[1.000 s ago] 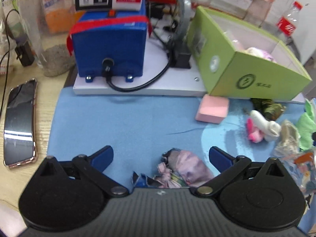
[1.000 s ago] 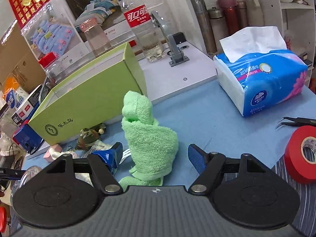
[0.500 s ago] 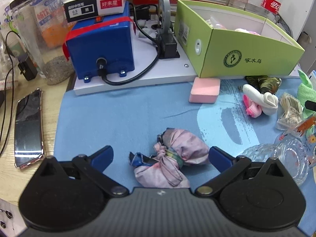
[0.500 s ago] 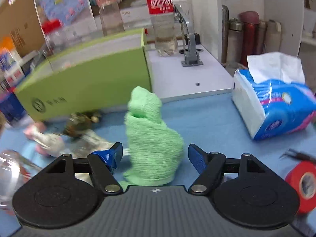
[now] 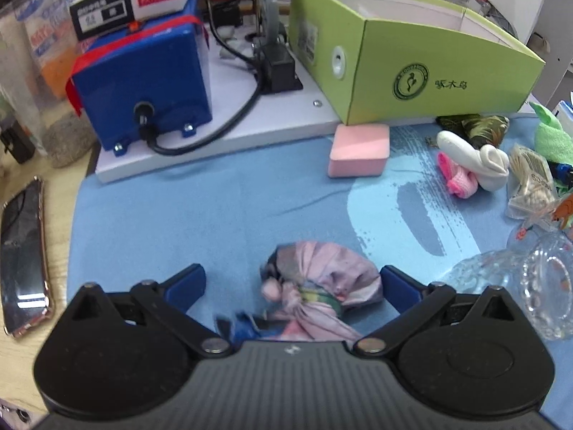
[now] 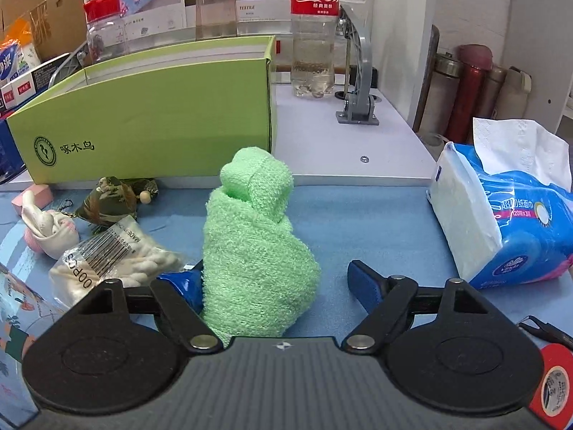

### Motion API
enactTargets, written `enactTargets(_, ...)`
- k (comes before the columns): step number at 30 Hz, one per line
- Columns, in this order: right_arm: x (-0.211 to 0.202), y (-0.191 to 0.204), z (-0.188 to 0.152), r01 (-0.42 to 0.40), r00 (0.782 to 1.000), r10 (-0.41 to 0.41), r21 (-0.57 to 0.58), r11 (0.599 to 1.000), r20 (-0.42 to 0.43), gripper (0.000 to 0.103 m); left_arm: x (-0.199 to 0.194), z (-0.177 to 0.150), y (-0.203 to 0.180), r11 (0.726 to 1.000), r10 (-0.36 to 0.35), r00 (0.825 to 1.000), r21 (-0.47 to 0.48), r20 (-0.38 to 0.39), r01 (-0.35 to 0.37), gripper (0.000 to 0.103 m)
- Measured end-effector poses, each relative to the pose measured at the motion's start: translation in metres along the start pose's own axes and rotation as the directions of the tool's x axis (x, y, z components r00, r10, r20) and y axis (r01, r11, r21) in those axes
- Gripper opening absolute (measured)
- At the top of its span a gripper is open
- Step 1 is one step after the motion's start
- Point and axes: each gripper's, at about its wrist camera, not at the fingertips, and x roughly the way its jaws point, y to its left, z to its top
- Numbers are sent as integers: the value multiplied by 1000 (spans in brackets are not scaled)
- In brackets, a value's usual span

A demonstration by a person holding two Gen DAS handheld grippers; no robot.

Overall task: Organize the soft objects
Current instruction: 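Position the right gripper around the green knitted towel while the left gripper lowers onto the pink fabric bundle, then close the right gripper on the green towel while the left gripper closes on the pink bundle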

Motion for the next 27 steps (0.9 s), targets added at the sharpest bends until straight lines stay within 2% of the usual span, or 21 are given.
enactTargets(7, 3, 3, 3, 18, 1000, -18, 12, 1000, -4, 70, 0, -6, 0, 1000, 22, 999, -2, 34, -22, 102)
enactTargets(16, 0, 5, -1, 41, 999, -41, 34, 999, 16, 71, -15, -21, 10, 997, 60, 997, -44, 40, -58, 102)
enactTargets(21, -2, 7, -4, 58, 998, -59, 36, 998, 31, 71, -20, -35, 5, 998, 59, 996, 22, 61, -61, 102)
enactTargets(22, -3, 8, -6, 61, 997, -62, 28, 998, 40, 71, -21, -38, 6, 998, 53, 995, 25, 81, -55, 102)
enactTargets(27, -3, 3, -4, 43, 998, -45, 35, 998, 37, 71, -18, -35, 13, 1000, 17, 996, 10, 85, -18, 102)
